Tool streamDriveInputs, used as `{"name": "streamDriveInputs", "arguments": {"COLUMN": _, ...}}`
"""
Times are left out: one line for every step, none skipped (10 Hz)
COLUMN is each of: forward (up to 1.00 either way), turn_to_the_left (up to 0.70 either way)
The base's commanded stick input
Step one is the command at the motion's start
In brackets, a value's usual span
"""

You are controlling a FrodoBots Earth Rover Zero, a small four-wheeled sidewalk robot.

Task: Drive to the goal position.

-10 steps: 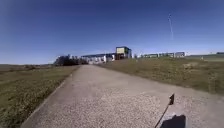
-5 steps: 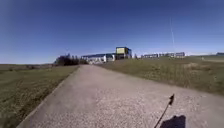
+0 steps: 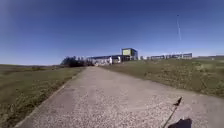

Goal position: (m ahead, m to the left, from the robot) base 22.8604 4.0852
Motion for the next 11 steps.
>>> {"name": "streamDriveInputs", "arguments": {"forward": 1.0, "turn_to_the_left": 0.0}}
{"name": "streamDriveInputs", "arguments": {"forward": 1.0, "turn_to_the_left": 0.0}}
{"name": "streamDriveInputs", "arguments": {"forward": 1.0, "turn_to_the_left": 0.0}}
{"name": "streamDriveInputs", "arguments": {"forward": 1.0, "turn_to_the_left": 0.0}}
{"name": "streamDriveInputs", "arguments": {"forward": 1.0, "turn_to_the_left": 0.0}}
{"name": "streamDriveInputs", "arguments": {"forward": 1.0, "turn_to_the_left": 0.0}}
{"name": "streamDriveInputs", "arguments": {"forward": 1.0, "turn_to_the_left": 0.0}}
{"name": "streamDriveInputs", "arguments": {"forward": 1.0, "turn_to_the_left": 0.0}}
{"name": "streamDriveInputs", "arguments": {"forward": 1.0, "turn_to_the_left": 0.0}}
{"name": "streamDriveInputs", "arguments": {"forward": 1.0, "turn_to_the_left": 0.0}}
{"name": "streamDriveInputs", "arguments": {"forward": 1.0, "turn_to_the_left": 0.0}}
